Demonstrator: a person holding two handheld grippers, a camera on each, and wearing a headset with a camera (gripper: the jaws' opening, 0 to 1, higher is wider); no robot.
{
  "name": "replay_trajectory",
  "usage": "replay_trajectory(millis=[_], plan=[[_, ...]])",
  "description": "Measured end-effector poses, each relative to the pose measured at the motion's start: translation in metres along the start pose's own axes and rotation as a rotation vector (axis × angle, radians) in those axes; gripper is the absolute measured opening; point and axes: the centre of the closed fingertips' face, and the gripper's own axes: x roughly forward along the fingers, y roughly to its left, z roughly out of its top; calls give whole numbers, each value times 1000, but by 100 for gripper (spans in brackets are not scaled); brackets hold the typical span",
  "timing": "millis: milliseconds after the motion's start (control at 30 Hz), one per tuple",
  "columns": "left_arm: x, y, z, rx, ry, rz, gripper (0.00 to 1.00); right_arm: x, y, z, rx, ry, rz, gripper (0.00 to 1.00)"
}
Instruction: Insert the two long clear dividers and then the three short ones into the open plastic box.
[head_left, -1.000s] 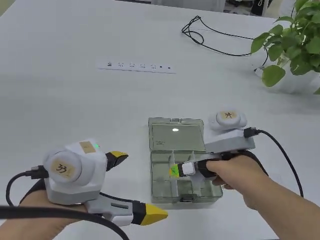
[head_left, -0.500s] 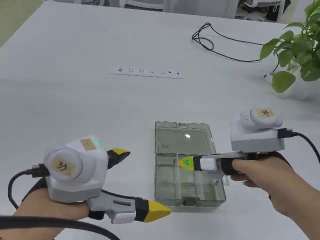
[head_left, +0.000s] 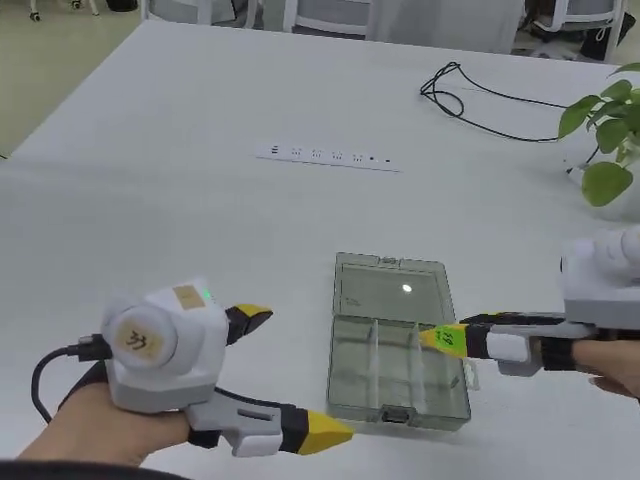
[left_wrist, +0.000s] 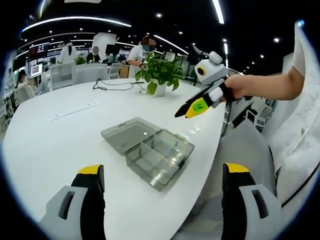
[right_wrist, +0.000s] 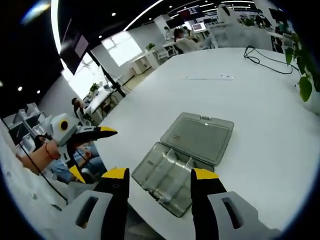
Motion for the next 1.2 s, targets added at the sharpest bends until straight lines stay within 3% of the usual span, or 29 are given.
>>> replay_trajectory(millis=[133,267,500,767,867,1067,1200], plan=[[-2,1,1,-4,-5,12,100,-10,-6,-8,-83,31,2,55],[-3,3,1,-7,-5,17,100,-17,-11,-17,-226,82,3,60],[-2,4,2,-7,-6,15,100,-22,-20,-29,-357,164,20,67],[0,6,1,-7,0,3,100,-24,-43,-49,-533,306,26,64],[1,6,-1,-9,4,-5,100,-20,-49,-58,-569,355,34,64],[1,7,-5,-15,13,-15,100,-13,-71,-75,-717,473,27,63],[2,6,-6,-16,15,-18,100,-6,-81,-83,-771,520,30,59]])
